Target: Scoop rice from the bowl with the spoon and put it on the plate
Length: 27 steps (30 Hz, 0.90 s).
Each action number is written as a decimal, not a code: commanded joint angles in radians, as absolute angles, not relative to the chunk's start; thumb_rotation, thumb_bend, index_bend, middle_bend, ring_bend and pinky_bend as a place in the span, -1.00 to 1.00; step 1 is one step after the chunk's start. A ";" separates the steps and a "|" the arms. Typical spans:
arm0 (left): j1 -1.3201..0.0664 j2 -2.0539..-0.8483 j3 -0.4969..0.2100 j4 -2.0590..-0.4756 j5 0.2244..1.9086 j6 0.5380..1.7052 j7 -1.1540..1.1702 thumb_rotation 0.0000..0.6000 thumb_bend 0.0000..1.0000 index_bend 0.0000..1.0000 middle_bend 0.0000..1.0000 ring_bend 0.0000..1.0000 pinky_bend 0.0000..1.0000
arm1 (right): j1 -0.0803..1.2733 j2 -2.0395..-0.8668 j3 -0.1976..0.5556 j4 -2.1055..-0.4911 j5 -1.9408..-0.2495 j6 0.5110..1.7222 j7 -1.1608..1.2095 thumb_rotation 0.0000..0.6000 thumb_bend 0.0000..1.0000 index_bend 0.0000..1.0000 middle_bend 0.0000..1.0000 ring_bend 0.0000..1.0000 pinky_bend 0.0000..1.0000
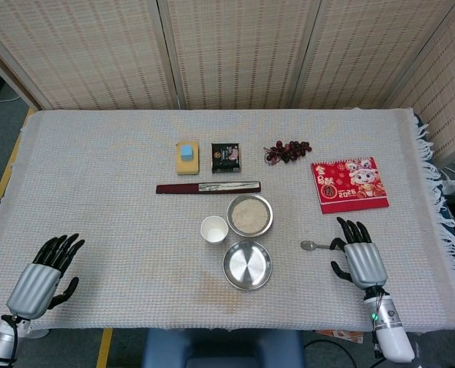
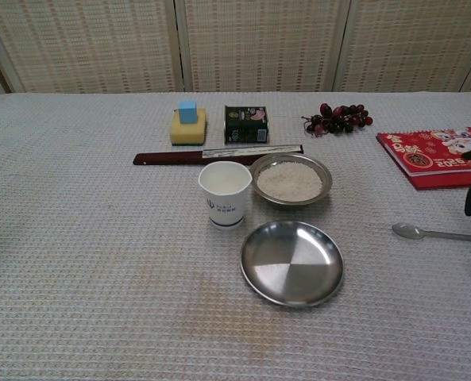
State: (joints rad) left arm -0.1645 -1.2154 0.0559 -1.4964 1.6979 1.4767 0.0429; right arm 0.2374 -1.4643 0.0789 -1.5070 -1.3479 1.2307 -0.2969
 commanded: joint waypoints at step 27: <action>-0.163 -1.203 0.065 -1.523 1.689 1.457 0.059 1.00 -0.12 -1.00 -1.00 -1.00 -0.83 | 0.382 -1.533 0.123 -1.367 -1.160 1.026 -0.366 1.00 -0.37 -0.05 -1.00 -1.00 -1.00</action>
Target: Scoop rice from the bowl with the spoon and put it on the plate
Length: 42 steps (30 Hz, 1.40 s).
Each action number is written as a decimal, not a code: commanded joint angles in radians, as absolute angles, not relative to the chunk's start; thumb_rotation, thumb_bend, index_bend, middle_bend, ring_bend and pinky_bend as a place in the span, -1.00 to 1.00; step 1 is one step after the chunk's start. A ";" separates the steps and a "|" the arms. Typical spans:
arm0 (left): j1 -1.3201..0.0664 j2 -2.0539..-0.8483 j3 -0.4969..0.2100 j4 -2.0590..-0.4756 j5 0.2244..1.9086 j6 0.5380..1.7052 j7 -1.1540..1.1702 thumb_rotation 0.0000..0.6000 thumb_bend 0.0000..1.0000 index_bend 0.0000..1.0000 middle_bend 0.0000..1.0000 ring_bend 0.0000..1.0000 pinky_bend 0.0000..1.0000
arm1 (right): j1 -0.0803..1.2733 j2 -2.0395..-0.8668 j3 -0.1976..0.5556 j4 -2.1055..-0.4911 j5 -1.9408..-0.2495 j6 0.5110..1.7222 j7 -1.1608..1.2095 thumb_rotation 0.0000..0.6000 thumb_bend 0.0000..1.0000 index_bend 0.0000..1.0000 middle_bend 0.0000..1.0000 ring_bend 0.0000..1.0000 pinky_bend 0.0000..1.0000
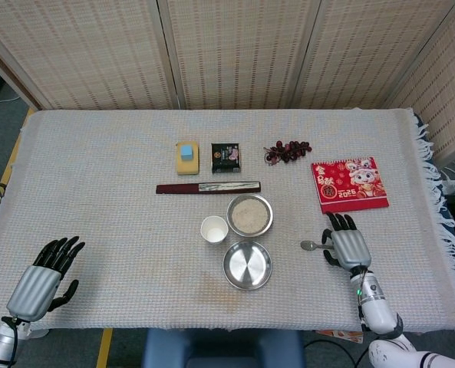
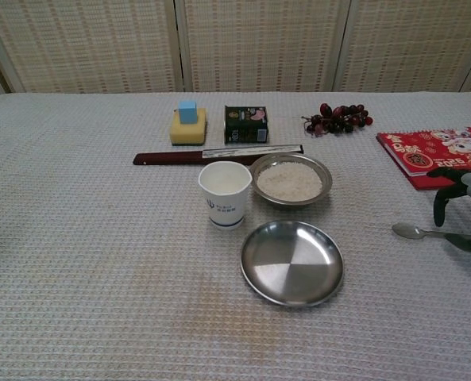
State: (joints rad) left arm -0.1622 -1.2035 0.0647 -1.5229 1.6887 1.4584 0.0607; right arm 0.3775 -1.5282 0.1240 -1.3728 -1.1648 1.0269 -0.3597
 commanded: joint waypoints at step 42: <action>-0.166 -1.200 0.067 -1.530 1.679 1.441 0.064 1.00 -0.17 -1.00 -1.00 -1.00 -0.82 | 0.403 -1.575 0.106 -1.321 -1.124 1.036 -0.368 1.00 -0.38 0.04 -1.00 -1.00 -1.00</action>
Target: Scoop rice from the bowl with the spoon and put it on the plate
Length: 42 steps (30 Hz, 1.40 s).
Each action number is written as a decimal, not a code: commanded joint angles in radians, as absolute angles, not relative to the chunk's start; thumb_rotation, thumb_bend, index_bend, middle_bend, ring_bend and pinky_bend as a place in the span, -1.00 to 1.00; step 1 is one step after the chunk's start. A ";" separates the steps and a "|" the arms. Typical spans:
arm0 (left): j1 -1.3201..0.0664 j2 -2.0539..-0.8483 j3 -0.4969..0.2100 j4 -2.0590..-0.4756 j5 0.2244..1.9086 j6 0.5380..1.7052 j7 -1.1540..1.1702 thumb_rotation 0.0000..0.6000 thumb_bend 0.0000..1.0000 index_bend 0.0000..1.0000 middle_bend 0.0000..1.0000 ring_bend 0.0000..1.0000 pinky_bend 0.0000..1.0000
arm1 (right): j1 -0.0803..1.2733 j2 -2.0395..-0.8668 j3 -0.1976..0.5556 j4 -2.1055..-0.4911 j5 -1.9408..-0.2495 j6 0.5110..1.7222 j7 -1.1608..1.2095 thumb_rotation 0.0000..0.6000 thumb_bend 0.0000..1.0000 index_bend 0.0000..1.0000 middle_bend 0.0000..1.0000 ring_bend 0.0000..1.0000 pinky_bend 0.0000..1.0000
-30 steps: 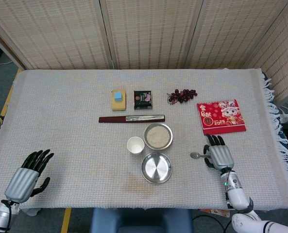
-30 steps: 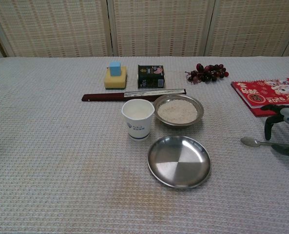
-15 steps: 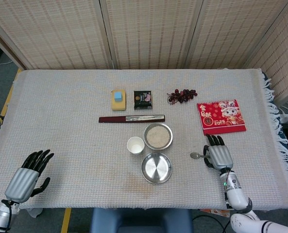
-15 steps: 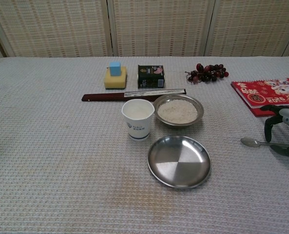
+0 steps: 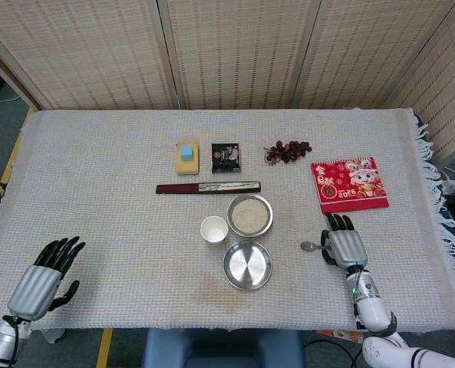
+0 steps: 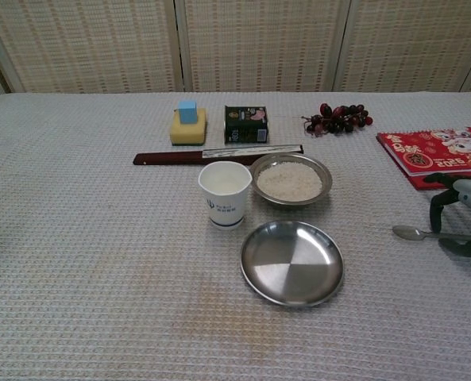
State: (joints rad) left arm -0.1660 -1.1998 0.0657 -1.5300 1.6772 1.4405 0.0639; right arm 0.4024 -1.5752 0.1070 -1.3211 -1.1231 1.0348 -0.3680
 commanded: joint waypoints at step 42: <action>-0.162 -1.197 0.066 -1.535 1.680 1.446 0.065 1.00 -0.17 -1.00 -1.00 -1.00 -0.82 | 0.393 -1.629 0.103 -1.246 -1.210 1.119 -0.336 1.00 -0.36 0.82 0.05 -0.90 -1.00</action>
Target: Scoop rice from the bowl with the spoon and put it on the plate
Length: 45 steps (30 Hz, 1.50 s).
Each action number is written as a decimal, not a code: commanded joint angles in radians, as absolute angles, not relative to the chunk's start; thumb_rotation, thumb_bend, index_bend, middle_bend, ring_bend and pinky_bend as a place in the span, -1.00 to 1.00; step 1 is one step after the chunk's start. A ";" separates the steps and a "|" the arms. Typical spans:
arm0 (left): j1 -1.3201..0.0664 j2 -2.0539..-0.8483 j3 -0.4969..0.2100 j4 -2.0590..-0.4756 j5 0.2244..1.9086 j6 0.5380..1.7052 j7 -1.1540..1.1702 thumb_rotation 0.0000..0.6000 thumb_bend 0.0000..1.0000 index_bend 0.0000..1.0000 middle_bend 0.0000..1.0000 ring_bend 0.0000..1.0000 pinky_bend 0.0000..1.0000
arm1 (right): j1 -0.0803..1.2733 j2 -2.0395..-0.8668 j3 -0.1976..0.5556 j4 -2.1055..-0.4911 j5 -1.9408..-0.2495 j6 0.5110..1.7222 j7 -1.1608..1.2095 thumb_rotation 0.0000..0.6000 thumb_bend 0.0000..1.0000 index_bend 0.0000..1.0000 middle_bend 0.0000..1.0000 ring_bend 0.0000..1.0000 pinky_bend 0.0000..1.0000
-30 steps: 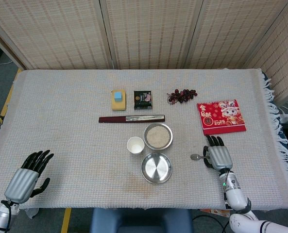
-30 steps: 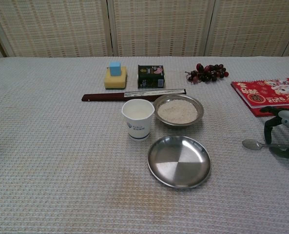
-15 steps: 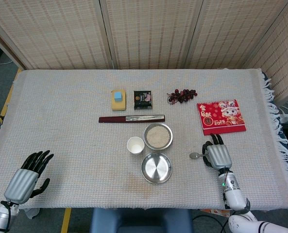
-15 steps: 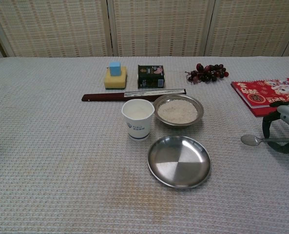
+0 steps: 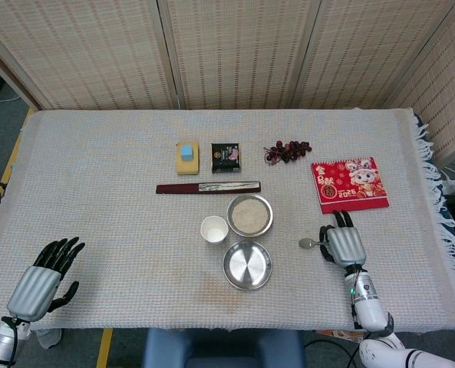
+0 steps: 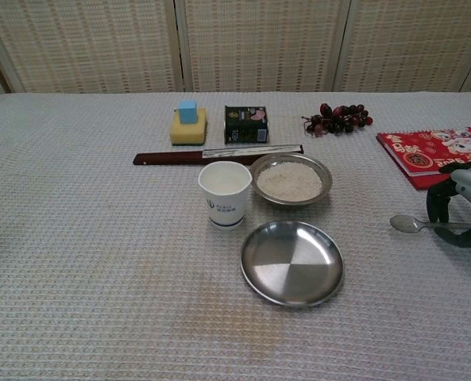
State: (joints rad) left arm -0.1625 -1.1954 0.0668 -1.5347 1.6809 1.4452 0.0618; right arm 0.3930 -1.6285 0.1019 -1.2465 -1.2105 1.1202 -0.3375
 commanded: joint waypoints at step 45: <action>-0.157 -1.192 0.070 -1.538 1.690 1.455 0.057 1.00 -0.17 -1.00 -1.00 -1.00 -0.82 | 0.402 -1.573 0.148 -1.340 -1.192 1.139 -0.379 1.00 -0.35 0.93 0.11 -0.84 -1.00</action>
